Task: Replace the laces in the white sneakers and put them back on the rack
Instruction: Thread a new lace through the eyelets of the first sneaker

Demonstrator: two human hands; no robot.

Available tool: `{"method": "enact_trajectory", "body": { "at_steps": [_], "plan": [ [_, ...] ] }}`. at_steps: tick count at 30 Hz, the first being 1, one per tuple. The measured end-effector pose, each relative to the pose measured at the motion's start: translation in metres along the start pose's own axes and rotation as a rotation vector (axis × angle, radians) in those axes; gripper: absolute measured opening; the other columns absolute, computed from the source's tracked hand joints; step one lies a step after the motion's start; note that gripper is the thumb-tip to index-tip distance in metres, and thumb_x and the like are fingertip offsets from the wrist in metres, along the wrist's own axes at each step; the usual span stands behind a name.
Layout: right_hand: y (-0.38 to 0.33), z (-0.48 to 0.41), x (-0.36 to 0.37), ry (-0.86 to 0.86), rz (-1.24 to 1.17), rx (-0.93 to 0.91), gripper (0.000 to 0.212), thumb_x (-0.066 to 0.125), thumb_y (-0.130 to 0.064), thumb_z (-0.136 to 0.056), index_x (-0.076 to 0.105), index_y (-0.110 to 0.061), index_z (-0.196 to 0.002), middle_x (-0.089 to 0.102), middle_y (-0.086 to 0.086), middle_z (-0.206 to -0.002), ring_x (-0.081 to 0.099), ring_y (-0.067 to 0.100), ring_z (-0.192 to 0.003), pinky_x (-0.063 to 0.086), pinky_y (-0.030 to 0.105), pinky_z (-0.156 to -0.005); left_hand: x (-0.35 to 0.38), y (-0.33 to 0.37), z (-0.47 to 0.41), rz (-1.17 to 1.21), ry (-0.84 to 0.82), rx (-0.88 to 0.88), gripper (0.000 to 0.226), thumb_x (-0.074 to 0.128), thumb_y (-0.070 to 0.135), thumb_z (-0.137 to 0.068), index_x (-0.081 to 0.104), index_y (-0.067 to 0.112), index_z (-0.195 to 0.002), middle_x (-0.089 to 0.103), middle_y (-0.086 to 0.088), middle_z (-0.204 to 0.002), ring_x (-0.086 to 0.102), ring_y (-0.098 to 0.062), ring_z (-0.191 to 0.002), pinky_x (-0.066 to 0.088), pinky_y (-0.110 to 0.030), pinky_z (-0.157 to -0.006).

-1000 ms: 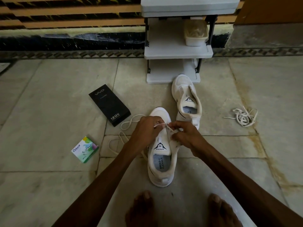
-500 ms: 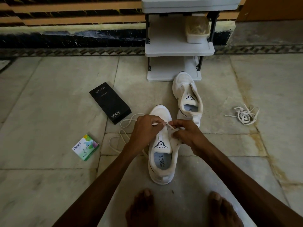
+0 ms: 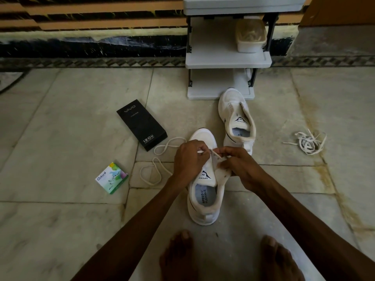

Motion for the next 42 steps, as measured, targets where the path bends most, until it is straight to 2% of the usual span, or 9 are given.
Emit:
{"method": "enact_trajectory", "body": {
  "at_steps": [9,16,21,24,28,33,36,39,42],
  "plan": [
    [-0.002,-0.001,0.000,-0.012,0.028,0.025,0.047,0.047,0.013,-0.081,0.068,-0.018,-0.110,0.069,0.003,-0.097,0.062,0.016,-0.085,0.055,0.034,-0.075,0.005,-0.001,0.005,0.079,0.063,-0.071,0.012,0.066,0.019,-0.086,0.064,0.022,-0.075,0.065,0.009,-0.079,0.062,-0.011,-0.077,0.053,-0.031,-0.076],
    [0.000,0.000,0.001,-0.001,-0.001,0.022,0.046,0.051,0.011,-0.081,0.068,-0.015,-0.114,0.069,0.010,-0.107,0.063,0.016,-0.087,0.056,0.032,-0.074,0.012,0.007,0.000,-0.206,0.009,0.081,0.014,0.061,0.027,-0.091,0.068,0.015,-0.091,0.067,0.001,-0.094,0.061,-0.011,-0.087,0.052,-0.029,-0.084],
    [-0.007,0.007,0.001,-0.018,0.135,-0.097,0.040,0.053,0.006,-0.084,0.066,-0.017,-0.113,0.066,0.007,-0.107,0.062,0.016,-0.092,0.053,0.025,-0.068,0.009,-0.001,0.006,0.146,0.062,-0.109,0.006,0.067,0.012,-0.086,0.072,0.012,-0.083,0.069,0.005,-0.084,0.060,-0.007,-0.077,0.046,-0.021,-0.078],
    [-0.014,0.009,0.003,-0.032,0.225,-0.165,0.034,0.059,0.004,-0.082,0.063,-0.020,-0.106,0.064,0.001,-0.102,0.060,0.012,-0.088,0.053,0.028,-0.074,0.011,-0.002,0.005,0.139,0.035,-0.155,0.007,0.067,0.015,-0.087,0.073,0.014,-0.083,0.070,0.006,-0.086,0.063,-0.010,-0.082,0.050,-0.026,-0.082],
    [-0.014,0.006,0.008,0.018,0.422,-0.209,0.048,0.072,-0.005,-0.076,0.059,-0.015,-0.121,0.060,0.000,-0.112,0.061,0.017,-0.095,0.055,0.036,-0.087,0.012,0.003,0.004,0.073,0.032,-0.260,0.011,0.067,0.017,-0.088,0.070,0.020,-0.078,0.065,0.009,-0.081,0.065,-0.015,-0.083,0.053,-0.029,-0.079],
    [-0.016,0.012,0.010,0.063,0.586,-0.348,0.064,0.082,-0.012,-0.067,0.056,-0.010,-0.126,0.057,0.002,-0.114,0.060,0.018,-0.095,0.053,0.032,-0.083,0.014,0.002,0.000,0.292,-0.078,-0.560,0.007,0.062,0.012,-0.089,0.068,0.011,-0.085,0.067,-0.009,-0.093,0.065,-0.027,-0.090,0.052,-0.032,-0.081],
    [-0.016,0.014,0.011,0.043,0.561,-0.362,0.065,0.084,-0.016,-0.068,0.055,-0.012,-0.126,0.055,0.000,-0.113,0.062,0.016,-0.092,0.053,0.023,-0.074,0.013,-0.004,0.000,0.468,-0.104,-0.719,0.025,0.067,0.012,-0.083,0.067,-0.005,-0.102,0.068,-0.019,-0.099,0.066,-0.033,-0.094,0.054,-0.037,-0.087],
    [-0.011,0.011,0.008,0.035,0.446,-0.290,0.058,0.082,-0.025,-0.072,0.056,-0.022,-0.123,0.057,-0.007,-0.110,0.062,0.011,-0.091,0.052,0.018,-0.074,0.013,-0.006,-0.005,0.343,-0.138,-0.589,0.023,0.068,0.014,-0.083,0.072,0.001,-0.102,0.071,-0.017,-0.100,0.067,-0.030,-0.092,0.055,-0.039,-0.087],
    [-0.008,0.007,0.004,0.030,0.328,-0.229,0.050,0.080,-0.031,-0.074,0.058,-0.026,-0.119,0.060,-0.010,-0.106,0.064,0.013,-0.092,0.057,0.035,-0.084,0.013,-0.003,-0.006,0.007,-0.102,-0.471,0.021,0.063,0.024,-0.089,0.075,0.011,-0.100,0.072,-0.007,-0.103,0.066,-0.025,-0.096,0.054,-0.038,-0.090]
  ]
}}
Point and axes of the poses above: each hand's wrist, its own z-axis away from the middle knuckle, its own x-axis out of the palm, y = z × x, the point moved 5 cm from there along -z, towards the middle knuckle
